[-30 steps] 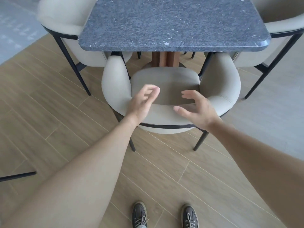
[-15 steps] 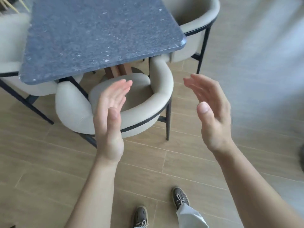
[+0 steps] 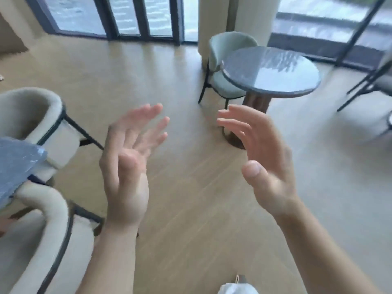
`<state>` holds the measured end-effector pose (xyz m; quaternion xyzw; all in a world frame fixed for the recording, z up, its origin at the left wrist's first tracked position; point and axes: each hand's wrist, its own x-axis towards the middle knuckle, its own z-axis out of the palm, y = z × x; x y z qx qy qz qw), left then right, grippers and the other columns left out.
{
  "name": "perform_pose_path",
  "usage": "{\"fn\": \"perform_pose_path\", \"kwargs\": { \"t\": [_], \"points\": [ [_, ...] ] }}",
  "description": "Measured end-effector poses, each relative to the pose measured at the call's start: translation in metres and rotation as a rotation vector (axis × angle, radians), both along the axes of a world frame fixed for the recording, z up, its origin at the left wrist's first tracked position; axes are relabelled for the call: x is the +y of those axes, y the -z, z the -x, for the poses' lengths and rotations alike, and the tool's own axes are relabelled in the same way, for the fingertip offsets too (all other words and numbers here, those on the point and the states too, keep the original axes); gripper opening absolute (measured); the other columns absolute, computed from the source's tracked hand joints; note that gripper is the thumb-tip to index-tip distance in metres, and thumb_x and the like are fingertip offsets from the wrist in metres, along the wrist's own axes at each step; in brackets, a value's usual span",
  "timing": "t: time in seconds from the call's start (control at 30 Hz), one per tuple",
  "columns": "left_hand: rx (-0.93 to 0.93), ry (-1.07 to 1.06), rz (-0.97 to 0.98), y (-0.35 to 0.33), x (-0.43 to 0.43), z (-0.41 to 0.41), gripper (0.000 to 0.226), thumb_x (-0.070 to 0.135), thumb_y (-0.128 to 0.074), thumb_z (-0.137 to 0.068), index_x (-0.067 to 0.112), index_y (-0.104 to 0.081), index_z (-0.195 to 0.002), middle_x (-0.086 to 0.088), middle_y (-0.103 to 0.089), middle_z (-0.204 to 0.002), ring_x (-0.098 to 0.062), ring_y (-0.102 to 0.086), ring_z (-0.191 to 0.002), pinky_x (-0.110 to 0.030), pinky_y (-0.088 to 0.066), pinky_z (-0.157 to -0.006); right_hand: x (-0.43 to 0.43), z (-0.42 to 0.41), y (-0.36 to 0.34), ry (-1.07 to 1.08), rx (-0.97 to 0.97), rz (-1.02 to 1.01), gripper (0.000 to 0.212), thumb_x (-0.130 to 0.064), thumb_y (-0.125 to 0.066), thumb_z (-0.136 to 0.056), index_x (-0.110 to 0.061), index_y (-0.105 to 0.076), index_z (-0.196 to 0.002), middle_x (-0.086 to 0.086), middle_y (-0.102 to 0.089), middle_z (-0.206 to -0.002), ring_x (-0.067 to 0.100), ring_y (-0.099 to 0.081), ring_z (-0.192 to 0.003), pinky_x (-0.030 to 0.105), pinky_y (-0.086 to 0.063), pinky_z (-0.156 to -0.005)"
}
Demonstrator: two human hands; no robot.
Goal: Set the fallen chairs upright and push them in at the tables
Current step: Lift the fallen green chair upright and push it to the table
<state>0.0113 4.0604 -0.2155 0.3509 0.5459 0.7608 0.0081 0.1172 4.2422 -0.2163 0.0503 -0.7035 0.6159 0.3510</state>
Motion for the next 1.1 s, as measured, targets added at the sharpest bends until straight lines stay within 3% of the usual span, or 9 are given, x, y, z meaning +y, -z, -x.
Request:
{"fn": "perform_pose_path", "kwargs": {
  "t": [0.17,0.33,0.47,0.73,0.93,1.1],
  "points": [
    [0.09,0.284,0.039,-0.044,0.124,-0.024,0.064,0.078,-0.055,-0.091,0.032,-0.058,-0.136,-0.01,-0.059,-0.147,-0.04,-0.057,-0.138,-0.059,-0.047,-0.109,0.091,-0.072,-0.04,0.24,0.088,-0.045,0.087,-0.064,-0.065,-0.094,0.004,-0.044,-0.143,0.024,-0.059,-0.136,0.042,-0.058,-0.13,0.06,-0.045,-0.11],
    [0.16,0.514,0.014,-0.065,0.225,-0.046,0.062,0.078,-0.053,-0.092,0.035,-0.059,-0.137,-0.006,-0.061,-0.148,-0.041,-0.056,-0.14,-0.062,-0.046,-0.11,0.16,-0.126,-0.055,0.44,0.163,-0.071,0.091,-0.066,-0.064,-0.093,0.007,-0.042,-0.143,0.026,-0.056,-0.139,0.043,-0.058,-0.132,0.051,-0.046,-0.111],
    [0.16,0.671,-0.016,-0.071,0.29,-0.069,0.071,0.08,-0.05,-0.091,0.027,-0.056,-0.138,-0.012,-0.058,-0.15,-0.04,-0.055,-0.141,-0.058,-0.046,-0.111,0.196,-0.162,-0.062,0.579,0.156,-0.108,0.088,-0.066,-0.063,-0.093,0.003,-0.041,-0.143,0.026,-0.055,-0.139,0.041,-0.058,-0.131,0.049,-0.046,-0.11],
    [0.118,1.008,-0.088,-0.082,0.383,-0.097,0.074,0.079,-0.05,-0.09,0.021,-0.051,-0.136,-0.012,-0.058,-0.146,-0.038,-0.056,-0.14,-0.055,-0.046,-0.112,0.222,-0.204,-0.074,0.934,0.133,-0.145,0.084,-0.067,-0.065,-0.092,-0.003,-0.045,-0.142,0.02,-0.059,-0.137,0.042,-0.06,-0.129,0.048,-0.046,-0.11],
    [0.112,1.288,-0.149,-0.091,0.44,-0.111,0.072,0.079,-0.053,-0.091,0.023,-0.053,-0.135,-0.01,-0.058,-0.147,-0.042,-0.055,-0.14,-0.065,-0.043,-0.113,0.213,-0.216,-0.077,1.232,0.09,-0.131,0.084,-0.068,-0.065,-0.091,-0.003,-0.049,-0.142,0.018,-0.06,-0.139,0.041,-0.059,-0.131,0.048,-0.044,-0.112],
    [0.089,1.531,-0.16,-0.089,0.472,-0.132,0.068,0.079,-0.052,-0.09,0.029,-0.056,-0.135,-0.008,-0.06,-0.146,-0.04,-0.054,-0.141,-0.058,-0.045,-0.113,0.189,-0.224,-0.073,1.514,0.057,-0.123,0.088,-0.072,-0.065,-0.088,-0.004,-0.051,-0.142,0.02,-0.059,-0.141,0.042,-0.058,-0.132,0.061,-0.043,-0.114]
  ]
}}
